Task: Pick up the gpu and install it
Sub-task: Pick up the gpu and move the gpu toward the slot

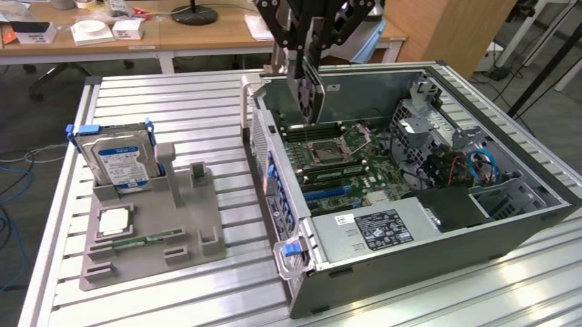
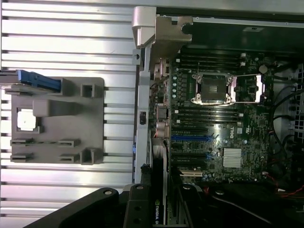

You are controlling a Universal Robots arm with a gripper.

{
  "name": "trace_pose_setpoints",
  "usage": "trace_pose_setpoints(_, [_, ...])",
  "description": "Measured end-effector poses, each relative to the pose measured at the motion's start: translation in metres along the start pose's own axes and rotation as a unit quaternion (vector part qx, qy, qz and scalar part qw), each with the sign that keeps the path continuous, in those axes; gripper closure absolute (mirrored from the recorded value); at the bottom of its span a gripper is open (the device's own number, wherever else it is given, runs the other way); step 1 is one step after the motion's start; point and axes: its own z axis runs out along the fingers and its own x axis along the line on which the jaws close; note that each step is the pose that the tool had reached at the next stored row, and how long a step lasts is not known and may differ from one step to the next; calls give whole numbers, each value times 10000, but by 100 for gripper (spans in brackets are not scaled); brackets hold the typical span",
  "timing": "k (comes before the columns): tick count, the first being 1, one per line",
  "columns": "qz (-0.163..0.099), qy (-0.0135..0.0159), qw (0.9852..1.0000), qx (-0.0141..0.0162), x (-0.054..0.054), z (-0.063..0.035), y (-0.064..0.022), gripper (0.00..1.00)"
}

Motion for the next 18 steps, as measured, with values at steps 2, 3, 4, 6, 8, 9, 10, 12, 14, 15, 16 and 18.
trace_pose_setpoints(2, [0,0,10000,0,-19,0,0,74])
trace_pose_setpoints(3, [0,0,10000,0,-28,0,0,74])
trace_pose_setpoints(4, [0,0,10000,0,-38,0,-1,74])
trace_pose_setpoints(6, [0,0,10000,0,-56,0,-1,74])
trace_pose_setpoints(8, [0,0,10000,0,-74,0,-1,74])
trace_pose_setpoints(9, [0,0,10000,0,-82,0,-1,74])
trace_pose_setpoints(10, [0,0,10000,0,-91,0,-1,74])
trace_pose_setpoints(12, [0,0,10000,0,-110,0,-1,74])
trace_pose_setpoints(14, [0,0,10000,0,-127,0,-2,74])
trace_pose_setpoints(15, [0,0,10000,0,-137,0,-2,74])
trace_pose_setpoints(16, [0,0,10000,0,-145,0,-2,74])
trace_pose_setpoints(18, [0,0,10000,0,-165,1,-2,74])
